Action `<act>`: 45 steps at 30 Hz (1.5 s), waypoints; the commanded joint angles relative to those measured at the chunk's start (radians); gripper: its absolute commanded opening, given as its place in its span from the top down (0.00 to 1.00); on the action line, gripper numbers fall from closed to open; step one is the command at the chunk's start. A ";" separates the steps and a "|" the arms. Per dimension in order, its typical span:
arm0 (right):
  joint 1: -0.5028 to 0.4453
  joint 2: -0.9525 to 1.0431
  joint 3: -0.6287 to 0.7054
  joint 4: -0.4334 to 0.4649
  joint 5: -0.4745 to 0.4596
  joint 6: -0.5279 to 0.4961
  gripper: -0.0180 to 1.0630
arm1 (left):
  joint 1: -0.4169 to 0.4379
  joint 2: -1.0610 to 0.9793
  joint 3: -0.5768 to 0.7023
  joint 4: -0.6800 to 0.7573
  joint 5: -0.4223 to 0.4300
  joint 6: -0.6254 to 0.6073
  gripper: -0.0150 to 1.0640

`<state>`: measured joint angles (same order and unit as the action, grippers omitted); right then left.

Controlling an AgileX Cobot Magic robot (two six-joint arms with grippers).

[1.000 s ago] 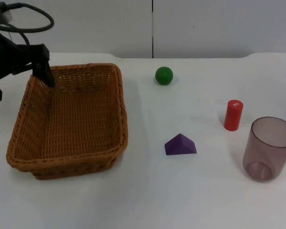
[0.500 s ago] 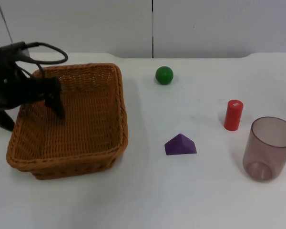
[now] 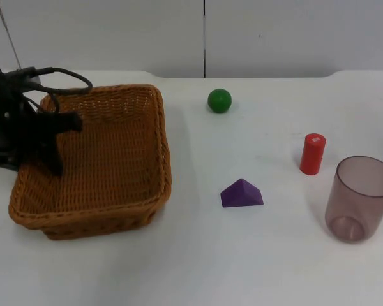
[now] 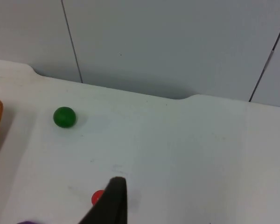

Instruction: Pick up the basket with the left hand and place the triangular block into the basket with the right hand.

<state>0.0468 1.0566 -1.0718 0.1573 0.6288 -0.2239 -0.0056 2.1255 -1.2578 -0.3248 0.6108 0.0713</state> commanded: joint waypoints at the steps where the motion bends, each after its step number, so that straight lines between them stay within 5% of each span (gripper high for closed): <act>1: -0.002 -0.003 -0.007 0.005 -0.017 -0.009 0.01 | -0.005 0.001 -0.004 0.024 0.016 -0.040 0.98; 13: -0.002 -0.003 -0.007 0.005 -0.004 -0.032 0.01 | -0.005 -0.085 -0.002 0.028 0.194 0.042 0.98; 23: -0.002 -0.003 -0.007 0.005 0.033 -0.058 0.01 | -0.005 -0.345 0.147 -0.079 0.189 0.097 0.98; 29: -0.002 -0.003 -0.007 0.014 0.047 -0.158 0.01 | -0.005 -0.464 0.196 -0.249 0.229 0.097 0.98; 34: -0.002 -0.003 -0.007 0.136 0.111 -0.321 0.01 | -0.005 -0.496 0.199 -0.293 0.276 0.100 0.98; 38: -0.002 -0.003 -0.007 0.318 0.206 -0.501 0.01 | -0.005 -0.500 0.195 -0.388 0.327 0.123 0.98; 45: -0.002 0.038 -0.007 0.363 0.291 -0.572 0.01 | -0.005 -0.500 0.180 -0.432 0.341 0.175 0.98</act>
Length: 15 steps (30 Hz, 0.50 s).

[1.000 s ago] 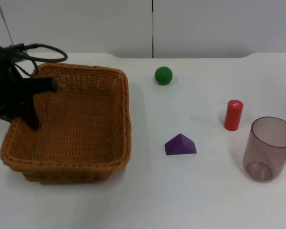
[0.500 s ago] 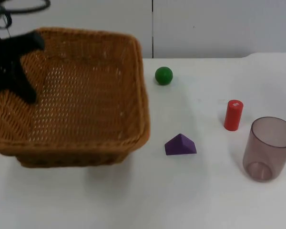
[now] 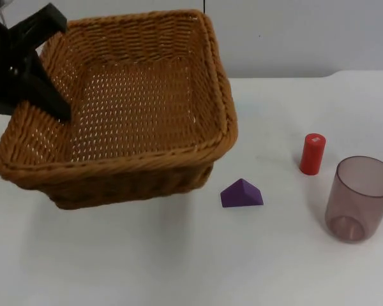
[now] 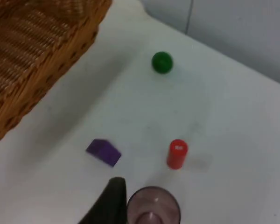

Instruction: Pick up the basket with the left hand and place the triangular block into the basket with the right hand.

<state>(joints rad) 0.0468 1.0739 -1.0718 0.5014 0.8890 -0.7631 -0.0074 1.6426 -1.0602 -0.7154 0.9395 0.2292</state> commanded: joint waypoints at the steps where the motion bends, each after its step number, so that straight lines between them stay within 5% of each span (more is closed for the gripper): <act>1: -0.002 0.021 -0.007 0.019 0.031 -0.033 0.01 | -0.004 -0.017 -0.018 -0.041 0.012 0.018 0.98; 7: 0.090 0.125 -0.007 0.019 0.018 -0.097 0.01 | 0.057 -0.017 -0.090 -0.032 0.048 -0.002 0.98; 15: 0.309 0.406 -0.069 -0.061 -0.153 -0.173 0.01 | 0.091 -0.017 -0.104 -0.043 0.075 0.001 0.98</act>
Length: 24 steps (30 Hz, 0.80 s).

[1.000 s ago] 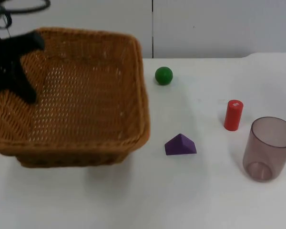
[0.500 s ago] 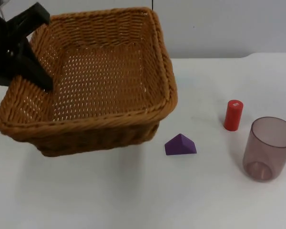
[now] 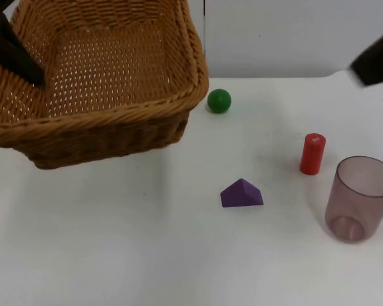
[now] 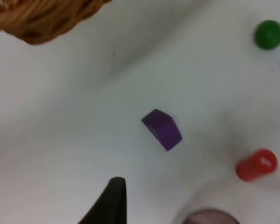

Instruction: Pick up the basket with the left hand and place the triangular block into the basket with the right hand.

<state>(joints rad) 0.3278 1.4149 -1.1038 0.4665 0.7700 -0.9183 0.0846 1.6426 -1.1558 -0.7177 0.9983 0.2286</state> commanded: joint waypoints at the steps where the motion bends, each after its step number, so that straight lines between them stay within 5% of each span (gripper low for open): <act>1: 0.044 0.120 -0.074 -0.034 -0.024 -0.029 0.01 | -0.001 -0.017 -0.008 -0.040 0.016 0.007 0.98; 12: 0.079 0.531 -0.444 -0.048 0.209 -0.162 0.01 | -0.001 -0.017 -0.008 -0.033 0.016 0.020 0.98; 24: 0.102 0.719 -0.463 -0.046 0.128 -0.215 0.01 | -0.001 -0.017 -0.008 -0.031 -0.010 0.005 0.98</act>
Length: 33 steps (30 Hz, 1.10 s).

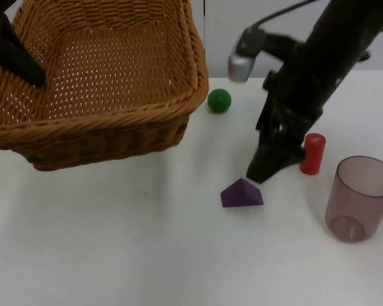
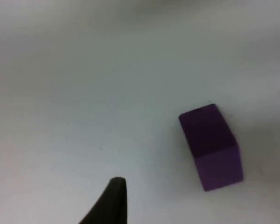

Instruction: Pick up the basket with the left hand and place the triangular block into the basket with the right hand.

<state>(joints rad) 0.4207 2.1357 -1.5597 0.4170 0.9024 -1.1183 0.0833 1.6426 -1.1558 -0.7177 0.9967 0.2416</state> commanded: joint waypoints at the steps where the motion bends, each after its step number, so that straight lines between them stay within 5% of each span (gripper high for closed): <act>1: 0.018 0.014 -0.007 0.004 -0.022 -0.023 0.01 | 0.000 -0.017 -0.008 -0.027 -0.008 -0.012 0.98; 18: 0.045 0.133 -0.007 -0.048 -0.161 -0.042 0.01 | 0.000 -0.017 -0.008 -0.015 0.010 -0.011 0.98; 33: 0.045 0.163 -0.007 -0.046 -0.148 -0.044 0.04 | 0.000 -0.017 -0.008 -0.015 0.014 -0.015 0.98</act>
<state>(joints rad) 0.4620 2.2994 -1.5620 0.3703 0.7470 -1.1523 0.0833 1.6426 -1.1558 -0.7121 1.0019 0.2322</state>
